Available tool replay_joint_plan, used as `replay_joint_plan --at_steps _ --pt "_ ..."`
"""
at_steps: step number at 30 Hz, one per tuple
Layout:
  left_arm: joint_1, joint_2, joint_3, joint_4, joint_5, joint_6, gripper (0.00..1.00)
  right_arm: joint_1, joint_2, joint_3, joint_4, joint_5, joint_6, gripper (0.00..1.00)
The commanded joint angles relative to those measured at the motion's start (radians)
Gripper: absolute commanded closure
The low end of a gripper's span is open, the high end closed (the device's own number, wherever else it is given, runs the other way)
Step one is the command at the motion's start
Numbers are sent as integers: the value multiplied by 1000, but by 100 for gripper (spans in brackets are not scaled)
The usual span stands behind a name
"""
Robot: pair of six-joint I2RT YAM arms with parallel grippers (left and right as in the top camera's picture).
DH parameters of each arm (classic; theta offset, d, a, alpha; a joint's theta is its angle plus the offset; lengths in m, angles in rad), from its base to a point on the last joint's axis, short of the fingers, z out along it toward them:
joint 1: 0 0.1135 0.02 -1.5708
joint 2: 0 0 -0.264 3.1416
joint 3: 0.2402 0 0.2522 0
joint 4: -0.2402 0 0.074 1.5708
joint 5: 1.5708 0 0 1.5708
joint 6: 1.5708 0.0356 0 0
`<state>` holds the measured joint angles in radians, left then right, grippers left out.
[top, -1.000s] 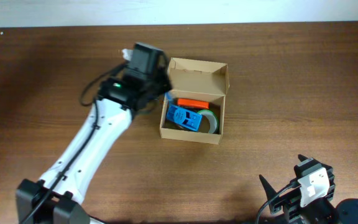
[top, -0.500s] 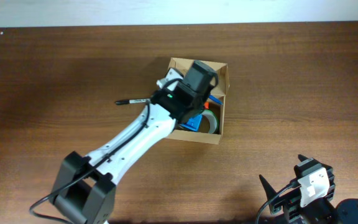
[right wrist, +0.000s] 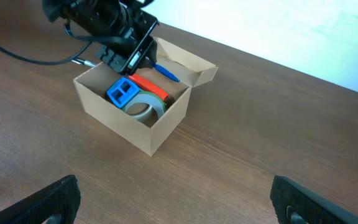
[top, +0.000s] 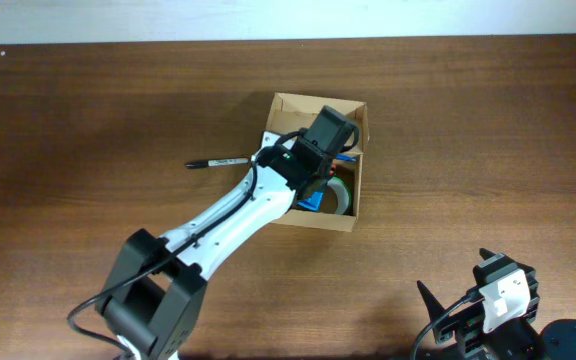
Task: Pack container
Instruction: 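Carry the blue pen into the box and release it, then move left gripper to the black Sharpie marker and grasp it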
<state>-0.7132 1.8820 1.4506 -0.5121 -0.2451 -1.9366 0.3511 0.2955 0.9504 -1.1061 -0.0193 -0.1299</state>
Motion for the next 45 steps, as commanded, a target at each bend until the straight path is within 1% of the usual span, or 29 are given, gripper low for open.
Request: replay_joint_plan --at_steps 1,12,14,17,19,29,32,34,35,37,39,40,41,42,44,45 --pt "1 28 12 -4 -48 -50 92 -6 -6 -3 2 12 8 1" --pt "0 44 12 -5 -77 -53 91 -6 -6 -3 2 12 8 1" --pt "0 44 12 -5 -77 -53 87 -5 -6 -3 2 12 8 1" --pt "0 44 12 -5 -76 -53 86 -6 -6 -3 2 12 8 1" --pt "0 44 12 -5 -74 -53 81 -6 -6 -3 2 12 8 1" --pt "0 40 23 7 -74 -52 80 -6 -6 -3 2 12 8 1" --pt "1 13 41 5 -75 -11 80 -6 -6 -3 2 12 8 1" --pt "7 -26 45 1 -82 85 75 -6 -6 -3 2 12 8 1" --pt "14 -51 45 -7 -81 142 66 -5 -6 -3 2 12 8 1" --pt "31 -98 45 -43 -80 247 54 -5 -6 -3 2 12 8 1" --pt "51 -151 45 -121 -81 335 48 -6 -6 -3 2 12 8 1" --pt "67 -180 45 -183 -81 368 45 -6 -6 -3 2 12 8 1" --pt "93 -217 45 -285 -85 383 43 -6 -6 -3 2 12 8 1" --pt "111 -237 45 -344 -85 383 38 -6 -6 -3 2 12 8 1" --pt "153 -264 45 -441 -85 383 33 -5 -6 -3 2 12 8 1" --pt "180 -274 45 -481 -85 383 27 -5 -6 -3 2 12 8 1"
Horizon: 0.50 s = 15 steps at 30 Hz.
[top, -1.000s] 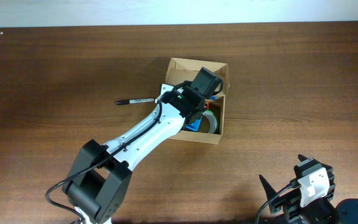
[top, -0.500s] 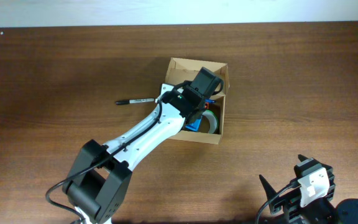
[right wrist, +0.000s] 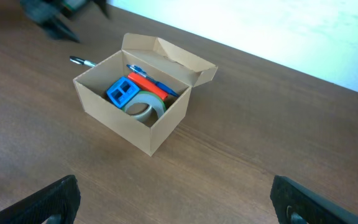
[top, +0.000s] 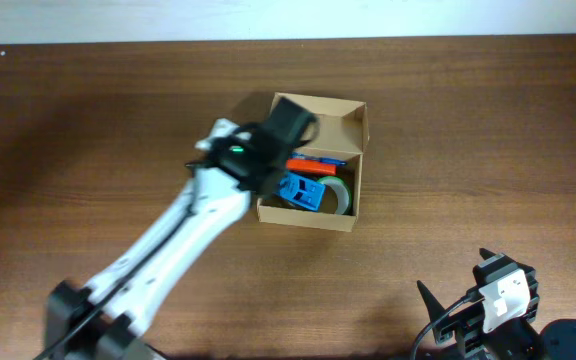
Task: Pack container
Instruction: 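Move left gripper to the black Sharpie marker and grasp it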
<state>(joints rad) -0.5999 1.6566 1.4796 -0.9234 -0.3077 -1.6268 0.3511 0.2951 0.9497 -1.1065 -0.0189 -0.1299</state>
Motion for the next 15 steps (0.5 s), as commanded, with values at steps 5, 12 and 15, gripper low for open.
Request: replay_joint_plan --at_steps 5,12,15 --pt "186 -44 16 -149 0 73 4 -6 -6 -3 3 12 8 1" --pt "288 47 16 -208 46 72 4 -5 -6 -3 3 12 8 1" --pt "313 101 16 -209 66 68 4 -6 -6 -3 3 12 8 1"
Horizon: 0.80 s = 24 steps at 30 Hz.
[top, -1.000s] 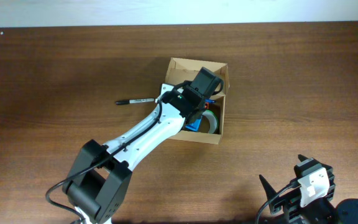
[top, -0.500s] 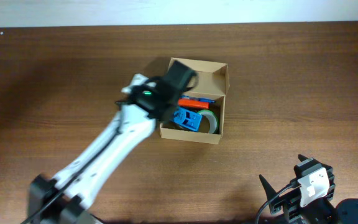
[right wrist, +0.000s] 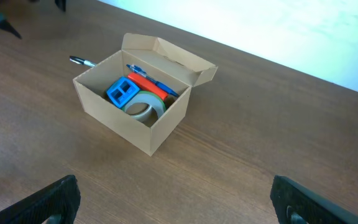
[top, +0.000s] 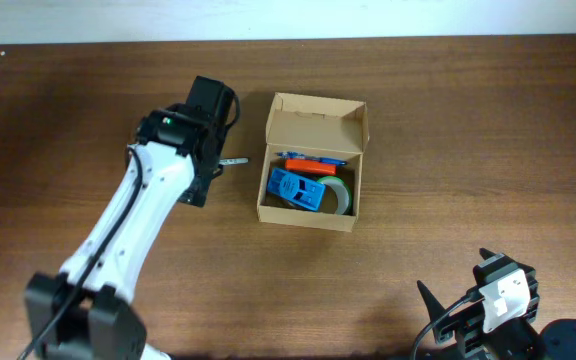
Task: Pack container
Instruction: 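Move left gripper to the black Sharpie marker and grasp it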
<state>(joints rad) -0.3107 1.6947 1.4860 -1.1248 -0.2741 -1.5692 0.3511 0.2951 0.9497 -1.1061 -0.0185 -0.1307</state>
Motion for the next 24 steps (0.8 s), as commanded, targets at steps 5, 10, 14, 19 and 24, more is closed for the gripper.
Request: replay_joint_plan --at_steps 5,10,14,19,24 --pt "45 143 21 -10 80 11 4 -5 -6 -3 2 11 8 1" --pt "45 203 42 -13 92 -10 4 -6 -6 -2 2 11 8 1" --pt "45 246 55 -13 110 -70 4 -5 -6 -3 2 11 8 1" --pt "45 303 73 -6 132 -145 4 -5 -6 -3 2 11 8 1" --pt "45 364 128 46 129 -143 4 -6 -6 -3 2 11 8 1"
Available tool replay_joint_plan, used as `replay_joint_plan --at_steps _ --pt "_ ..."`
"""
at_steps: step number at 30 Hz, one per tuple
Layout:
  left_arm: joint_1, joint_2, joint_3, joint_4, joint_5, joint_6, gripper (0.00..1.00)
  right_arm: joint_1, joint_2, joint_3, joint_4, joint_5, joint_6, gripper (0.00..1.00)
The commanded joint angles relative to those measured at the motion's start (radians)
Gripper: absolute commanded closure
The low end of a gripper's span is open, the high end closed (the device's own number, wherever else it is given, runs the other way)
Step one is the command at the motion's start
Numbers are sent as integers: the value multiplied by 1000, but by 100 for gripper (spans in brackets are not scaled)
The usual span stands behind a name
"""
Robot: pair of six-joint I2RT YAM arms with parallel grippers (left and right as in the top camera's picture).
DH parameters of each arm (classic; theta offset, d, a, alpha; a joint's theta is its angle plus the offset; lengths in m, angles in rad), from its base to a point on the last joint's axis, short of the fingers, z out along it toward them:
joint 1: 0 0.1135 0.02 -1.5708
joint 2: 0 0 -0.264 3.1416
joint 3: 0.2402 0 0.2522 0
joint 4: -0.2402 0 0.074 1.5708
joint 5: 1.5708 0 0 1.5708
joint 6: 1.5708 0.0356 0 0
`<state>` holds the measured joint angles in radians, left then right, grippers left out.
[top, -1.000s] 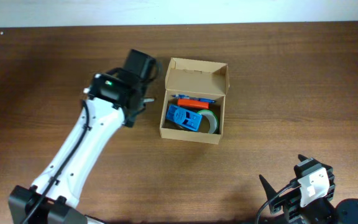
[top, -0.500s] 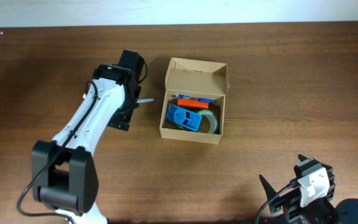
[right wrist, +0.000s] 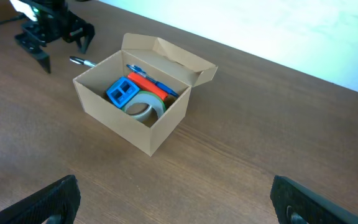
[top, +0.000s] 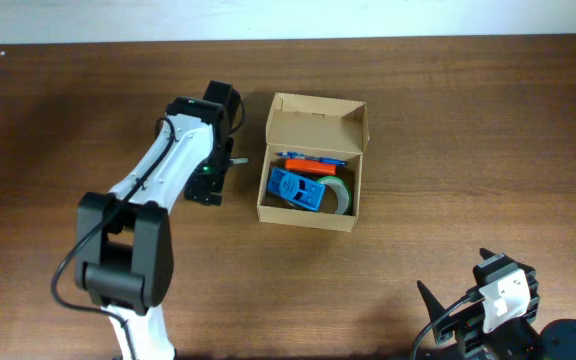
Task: Pack container
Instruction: 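Move left gripper to the black Sharpie marker and grasp it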
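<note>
An open cardboard box (top: 306, 216) holds a blue block (top: 296, 189), a tape roll (top: 341, 196), an orange piece (top: 313, 164) and a blue pen (top: 318, 156). A black pen (right wrist: 82, 61) lies on the table just left of the box. In the overhead view only its end (top: 238, 159) shows past my arm. My left gripper (right wrist: 64, 55) hangs open over that pen with nothing between its fingers. My right gripper (right wrist: 173, 211) stands wide open and empty near the table's front right.
The box's lid flap (right wrist: 185, 61) stands open at the back. Bare brown wood table (top: 468, 140) lies all around the box. My left arm's white link (top: 158, 165) slants from the front left toward the pen.
My left gripper has come lower and closer to the black pen, and now shows fully in the right wrist view. The box contents and right arm are unchanged.
My left gripper was first over the box with the blue pen at its fingers. Then it was left of the box and the blue pen lay inside. Later it stood over the black pen, and now it hangs open just above it.
</note>
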<state>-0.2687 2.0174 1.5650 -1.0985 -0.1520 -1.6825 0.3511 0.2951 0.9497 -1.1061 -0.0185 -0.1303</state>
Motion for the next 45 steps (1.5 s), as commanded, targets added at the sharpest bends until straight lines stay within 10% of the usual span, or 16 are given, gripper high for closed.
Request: replay_joint_plan --at_steps 1,14,28,38,45 --pt "3 55 60 32 7 -30 4 -5 -6 -3 2 11 8 1" --pt "54 176 140 48 93 -30 11 -6 -6 -3 2 11 8 1" --pt "74 222 140 51 137 -29 58 -5 -6 -3 2 11 8 1" --pt "74 238 140 87 157 -27 58 -6 -6 -3 2 11 8 1" --pt "43 172 225 88 79 61 40 -6 -6 -3 2 11 8 1"
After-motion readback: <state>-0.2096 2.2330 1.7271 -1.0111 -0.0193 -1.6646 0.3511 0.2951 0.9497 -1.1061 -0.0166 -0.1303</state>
